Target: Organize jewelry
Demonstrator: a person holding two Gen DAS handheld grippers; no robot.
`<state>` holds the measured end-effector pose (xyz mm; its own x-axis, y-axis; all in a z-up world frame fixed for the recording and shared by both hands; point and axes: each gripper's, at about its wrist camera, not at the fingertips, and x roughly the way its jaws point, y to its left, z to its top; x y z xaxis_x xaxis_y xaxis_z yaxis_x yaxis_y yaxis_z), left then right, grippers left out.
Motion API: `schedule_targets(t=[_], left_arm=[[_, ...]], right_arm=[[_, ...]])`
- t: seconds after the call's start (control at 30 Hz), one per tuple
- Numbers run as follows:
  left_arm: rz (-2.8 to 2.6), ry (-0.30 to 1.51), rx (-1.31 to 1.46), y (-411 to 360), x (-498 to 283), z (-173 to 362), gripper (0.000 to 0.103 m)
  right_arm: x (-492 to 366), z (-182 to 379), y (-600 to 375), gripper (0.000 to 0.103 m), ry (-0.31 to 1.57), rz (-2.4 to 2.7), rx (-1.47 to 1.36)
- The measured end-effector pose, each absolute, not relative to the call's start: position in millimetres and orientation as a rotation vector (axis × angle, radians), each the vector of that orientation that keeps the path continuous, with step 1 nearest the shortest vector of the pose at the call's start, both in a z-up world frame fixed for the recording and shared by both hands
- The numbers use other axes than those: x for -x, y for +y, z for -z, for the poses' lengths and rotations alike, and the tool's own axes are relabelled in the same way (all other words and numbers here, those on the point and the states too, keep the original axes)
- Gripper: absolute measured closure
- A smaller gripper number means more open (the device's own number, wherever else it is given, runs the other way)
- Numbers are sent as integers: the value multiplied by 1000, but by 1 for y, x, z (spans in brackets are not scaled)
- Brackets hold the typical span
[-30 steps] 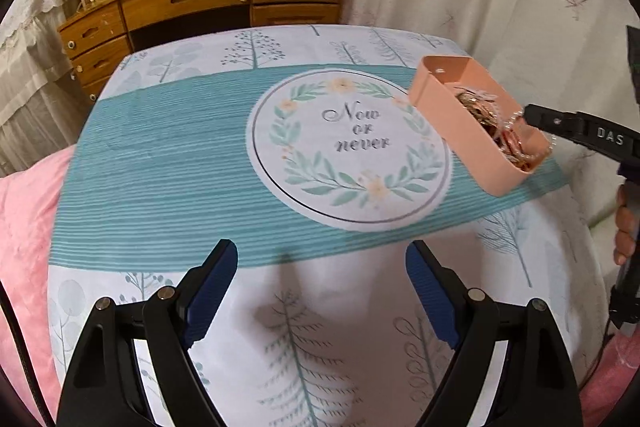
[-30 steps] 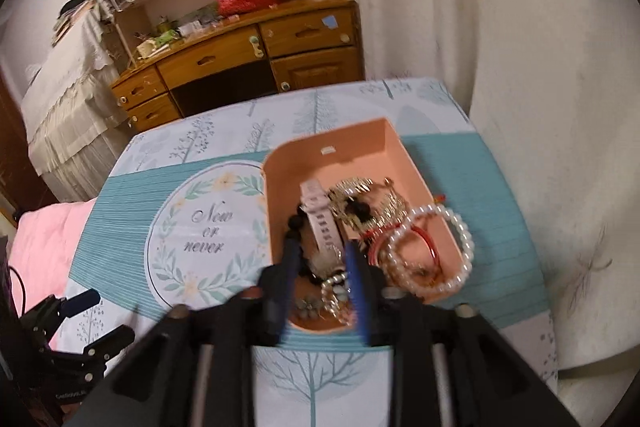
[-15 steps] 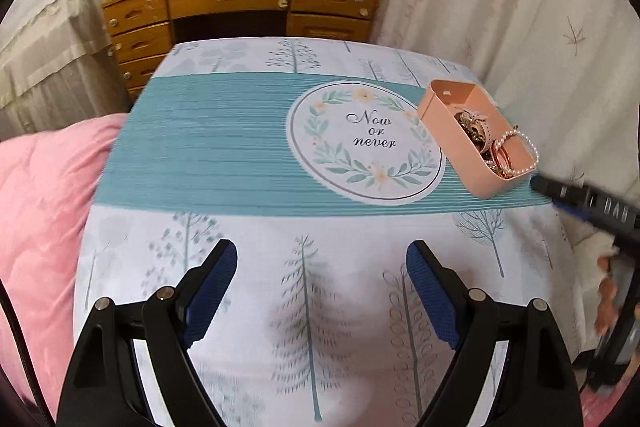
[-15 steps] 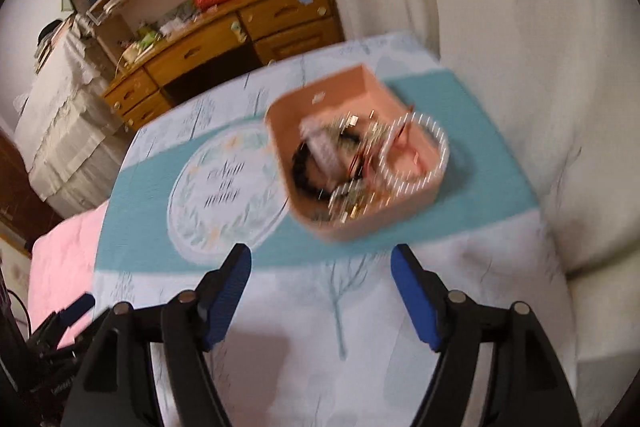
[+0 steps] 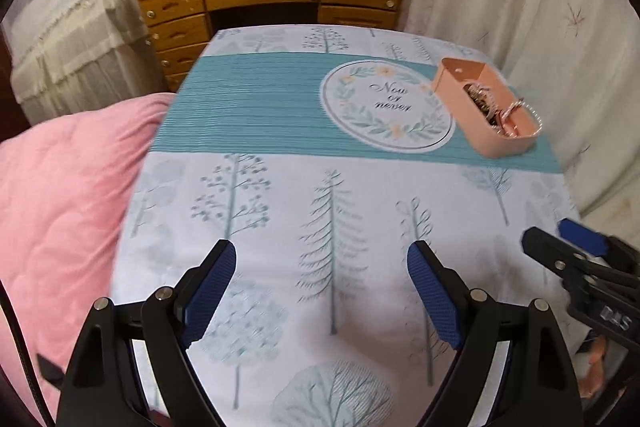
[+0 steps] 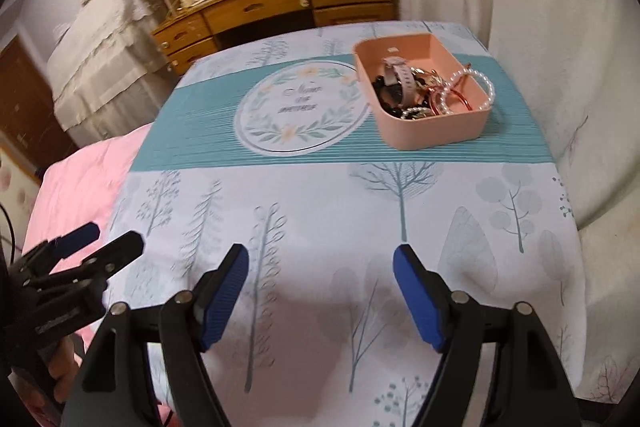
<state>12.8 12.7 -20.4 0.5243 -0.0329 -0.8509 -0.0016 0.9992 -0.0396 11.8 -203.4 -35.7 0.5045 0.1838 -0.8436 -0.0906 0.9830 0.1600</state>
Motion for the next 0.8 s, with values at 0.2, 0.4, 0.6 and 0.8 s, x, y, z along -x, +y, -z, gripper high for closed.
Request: schedule_targets(t=[0.2,0.4,0.6,0.8], left_arm=[[23,1006,51,8,6,7,3],[18,976,32,-8,18,-8,1],[22,939,-7,-24,23,-25,1],[27,910,-25,-34,19,-39,1]], right_arm=[[13,17,-208,13,984,-182,-105],[28,11,-219,3,994,-160,-113],[33,-2,-227,0,970,-130,-124],[33,-19,-226,0,920,-130,-107]])
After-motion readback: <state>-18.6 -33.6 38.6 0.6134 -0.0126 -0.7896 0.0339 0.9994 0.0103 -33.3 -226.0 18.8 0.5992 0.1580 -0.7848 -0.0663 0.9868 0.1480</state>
